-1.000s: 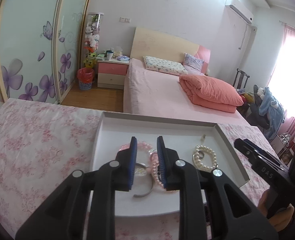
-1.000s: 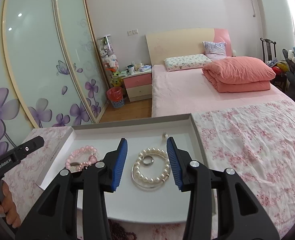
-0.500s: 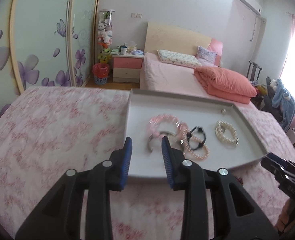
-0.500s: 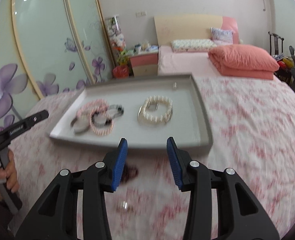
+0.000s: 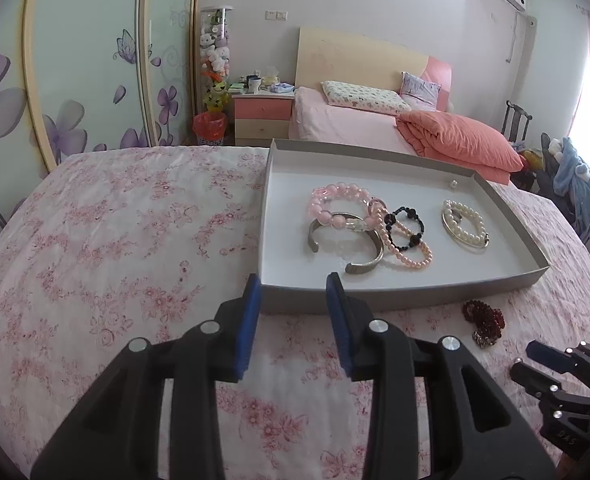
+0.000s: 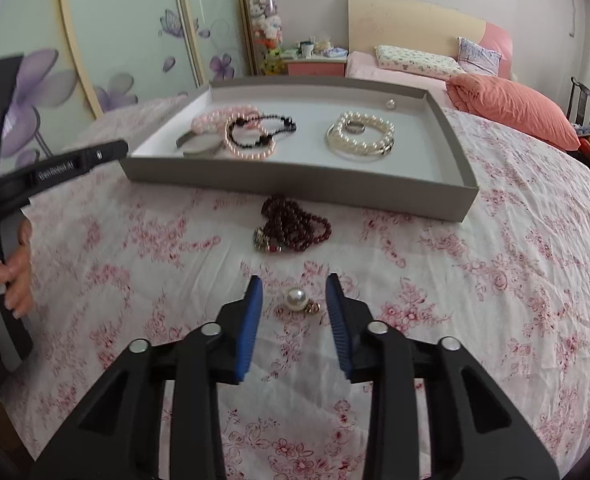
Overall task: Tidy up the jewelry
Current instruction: 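Withdraw both tools and grasp the second pearl earring with the right tool, then grasp the dark red beaded bracelet with the left tool while the right holds the earring, then lift the dark red bracelet with the left tool while the right holds the earring, then carry the red bracelet and pearl earring into the tray and open both tools, then withdraw both open tools away from the tray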
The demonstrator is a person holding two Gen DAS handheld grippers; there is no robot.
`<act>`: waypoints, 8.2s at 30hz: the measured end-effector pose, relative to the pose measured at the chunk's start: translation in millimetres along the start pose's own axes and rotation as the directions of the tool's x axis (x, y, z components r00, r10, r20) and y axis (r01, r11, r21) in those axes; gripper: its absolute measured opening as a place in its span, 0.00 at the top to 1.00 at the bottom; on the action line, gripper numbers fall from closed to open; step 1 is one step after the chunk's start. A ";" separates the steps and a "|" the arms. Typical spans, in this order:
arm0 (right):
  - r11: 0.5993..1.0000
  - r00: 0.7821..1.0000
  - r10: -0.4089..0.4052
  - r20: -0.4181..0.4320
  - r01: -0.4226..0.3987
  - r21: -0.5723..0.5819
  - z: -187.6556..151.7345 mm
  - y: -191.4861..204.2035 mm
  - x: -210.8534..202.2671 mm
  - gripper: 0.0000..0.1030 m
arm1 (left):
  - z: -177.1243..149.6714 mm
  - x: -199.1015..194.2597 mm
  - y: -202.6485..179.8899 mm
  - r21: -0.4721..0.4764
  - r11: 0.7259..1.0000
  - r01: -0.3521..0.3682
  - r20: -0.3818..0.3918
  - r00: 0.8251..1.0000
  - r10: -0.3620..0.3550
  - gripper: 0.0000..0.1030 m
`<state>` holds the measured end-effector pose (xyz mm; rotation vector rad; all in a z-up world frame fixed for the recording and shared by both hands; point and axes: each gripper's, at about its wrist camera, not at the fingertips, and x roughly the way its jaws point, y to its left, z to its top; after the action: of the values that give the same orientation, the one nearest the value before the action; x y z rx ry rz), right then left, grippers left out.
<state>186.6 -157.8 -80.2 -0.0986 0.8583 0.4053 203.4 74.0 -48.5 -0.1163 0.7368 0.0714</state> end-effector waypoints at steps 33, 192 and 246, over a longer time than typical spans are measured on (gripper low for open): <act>0.977 0.988 -0.156 -0.019 0.157 0.142 -2.6 -68.6 2.3 0.85 | -24.4 5.6 -122.7 0.196 0.949 0.249 -0.125 0.966 -0.228 0.37; 0.993 0.909 -0.058 0.413 0.008 0.122 122.7 -35.4 13.0 0.85 | 61.8 33.6 -67.1 0.103 0.990 0.097 0.179 0.977 -0.115 0.83; 0.981 0.897 -0.144 0.417 0.074 0.179 41.7 -14.9 -80.0 0.02 | -10.5 -98.5 3.4 0.010 0.999 -0.043 0.301 0.953 0.038 0.04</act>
<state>175.5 -185.8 6.2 0.0892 0.4425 0.2369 123.3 73.6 9.9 -0.0720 0.4350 0.1195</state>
